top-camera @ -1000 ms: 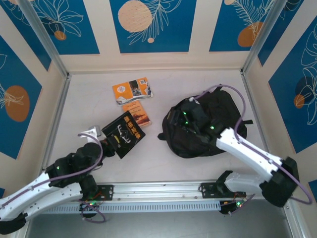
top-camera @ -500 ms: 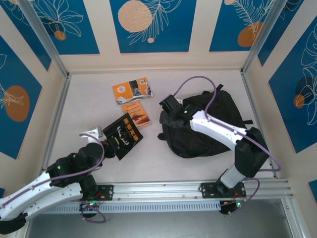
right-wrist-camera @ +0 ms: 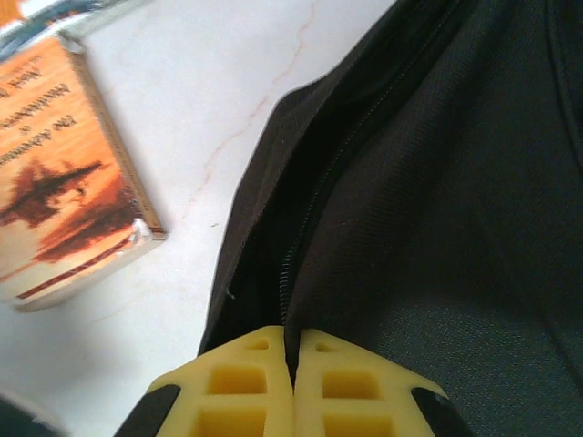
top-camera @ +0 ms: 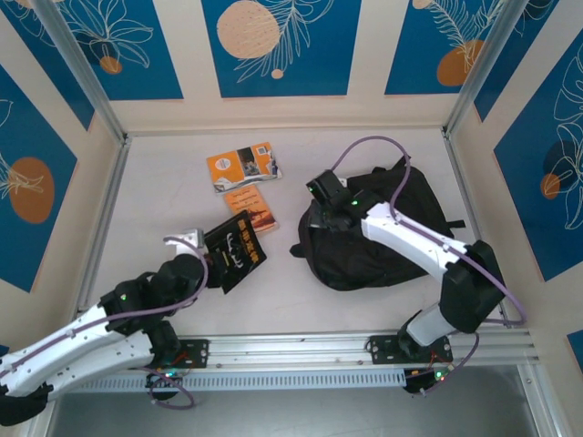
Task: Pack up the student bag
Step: Open the student bag at the center of the table.
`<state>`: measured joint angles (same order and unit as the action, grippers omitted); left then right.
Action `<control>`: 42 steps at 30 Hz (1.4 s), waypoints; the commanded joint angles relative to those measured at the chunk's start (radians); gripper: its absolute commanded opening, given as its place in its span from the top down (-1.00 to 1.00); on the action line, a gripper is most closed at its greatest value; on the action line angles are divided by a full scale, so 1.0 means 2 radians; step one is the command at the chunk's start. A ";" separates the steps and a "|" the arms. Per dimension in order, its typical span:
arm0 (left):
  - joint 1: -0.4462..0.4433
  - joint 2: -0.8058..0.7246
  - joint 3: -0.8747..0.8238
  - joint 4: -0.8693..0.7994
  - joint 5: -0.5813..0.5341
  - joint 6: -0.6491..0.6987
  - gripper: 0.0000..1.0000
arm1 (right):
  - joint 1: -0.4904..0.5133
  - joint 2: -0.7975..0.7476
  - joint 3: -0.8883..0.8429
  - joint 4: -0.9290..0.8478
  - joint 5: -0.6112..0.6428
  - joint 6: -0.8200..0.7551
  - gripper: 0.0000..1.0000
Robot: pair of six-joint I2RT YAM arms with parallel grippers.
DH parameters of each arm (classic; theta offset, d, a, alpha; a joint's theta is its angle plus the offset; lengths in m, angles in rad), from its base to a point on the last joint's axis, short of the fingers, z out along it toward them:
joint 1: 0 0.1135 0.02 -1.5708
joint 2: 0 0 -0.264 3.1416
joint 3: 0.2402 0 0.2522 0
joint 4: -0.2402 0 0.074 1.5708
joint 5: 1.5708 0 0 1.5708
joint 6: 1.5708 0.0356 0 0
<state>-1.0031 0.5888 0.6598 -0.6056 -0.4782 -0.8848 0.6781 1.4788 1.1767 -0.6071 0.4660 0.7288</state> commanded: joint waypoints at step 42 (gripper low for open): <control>0.119 0.256 0.038 0.505 0.435 -0.130 1.00 | -0.132 -0.154 -0.002 -0.078 -0.348 -0.099 -0.27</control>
<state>-0.7685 1.1511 0.7277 0.2512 0.3557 -1.1442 0.3882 1.1973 1.1481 -0.6853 -0.2951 0.5594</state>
